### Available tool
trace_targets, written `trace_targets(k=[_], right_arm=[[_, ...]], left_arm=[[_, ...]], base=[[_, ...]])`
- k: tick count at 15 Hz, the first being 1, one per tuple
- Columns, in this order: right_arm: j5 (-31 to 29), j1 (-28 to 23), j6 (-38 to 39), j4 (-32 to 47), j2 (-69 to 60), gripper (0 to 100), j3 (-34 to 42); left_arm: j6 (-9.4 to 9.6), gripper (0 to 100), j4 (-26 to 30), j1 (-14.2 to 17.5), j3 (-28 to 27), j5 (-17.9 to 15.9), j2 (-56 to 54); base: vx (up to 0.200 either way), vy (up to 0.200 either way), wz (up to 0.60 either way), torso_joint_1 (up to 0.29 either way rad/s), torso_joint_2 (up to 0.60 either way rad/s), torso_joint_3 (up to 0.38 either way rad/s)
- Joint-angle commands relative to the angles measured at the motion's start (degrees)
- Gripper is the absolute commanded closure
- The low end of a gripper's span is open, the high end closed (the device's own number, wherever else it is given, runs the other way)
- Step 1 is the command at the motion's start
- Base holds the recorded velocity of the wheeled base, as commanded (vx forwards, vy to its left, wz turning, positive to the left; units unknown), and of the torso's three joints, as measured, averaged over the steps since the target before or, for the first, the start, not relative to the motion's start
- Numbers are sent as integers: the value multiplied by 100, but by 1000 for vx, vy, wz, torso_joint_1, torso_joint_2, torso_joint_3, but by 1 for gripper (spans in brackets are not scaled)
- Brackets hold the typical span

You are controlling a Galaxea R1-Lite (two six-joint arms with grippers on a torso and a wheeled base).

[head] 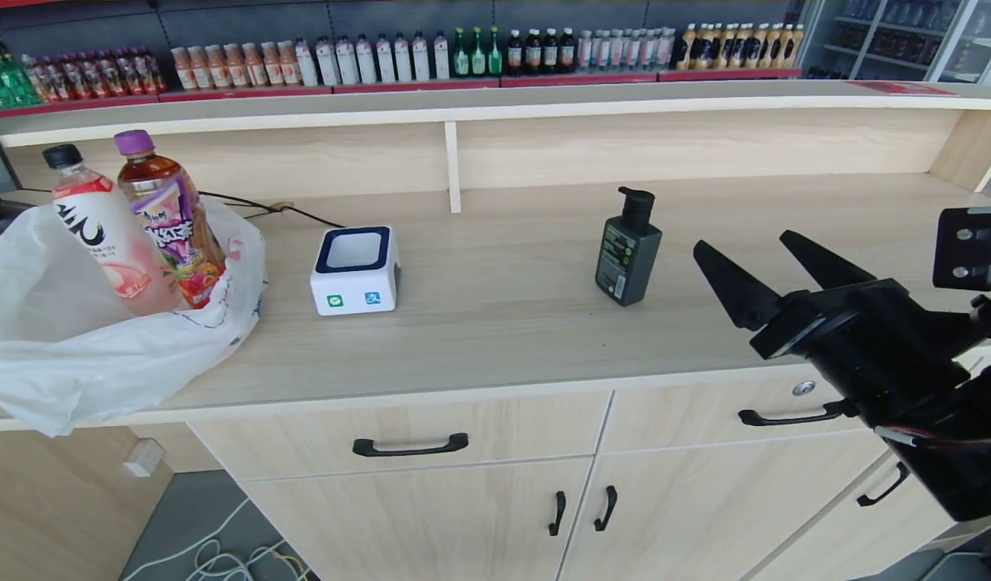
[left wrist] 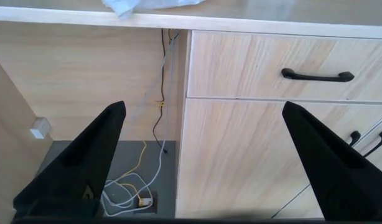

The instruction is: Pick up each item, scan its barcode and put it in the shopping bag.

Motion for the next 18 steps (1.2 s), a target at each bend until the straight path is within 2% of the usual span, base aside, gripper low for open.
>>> trace_targets(k=[1, 6, 10, 18], right_arm=[[6, 9, 0, -3, -21, 0, 111], [252, -44, -18, 32, 208, 0, -108], [630, -264, 8, 700, 533, 0, -636], [964, -695, 96, 1280, 1306, 0, -1594]], left_arm=[[0, 0, 5, -9, 0, -4, -2], [0, 0, 5, -9, 0, 5, -2], [0, 0, 5, -9, 0, 5, -2], [0, 0, 5, -9, 0, 5, -2]], base=[[0, 0, 0, 0, 0, 0], [0, 0, 0, 0, 0, 0], [0, 0, 0, 0, 0, 0], [0, 0, 0, 0, 0, 0]])
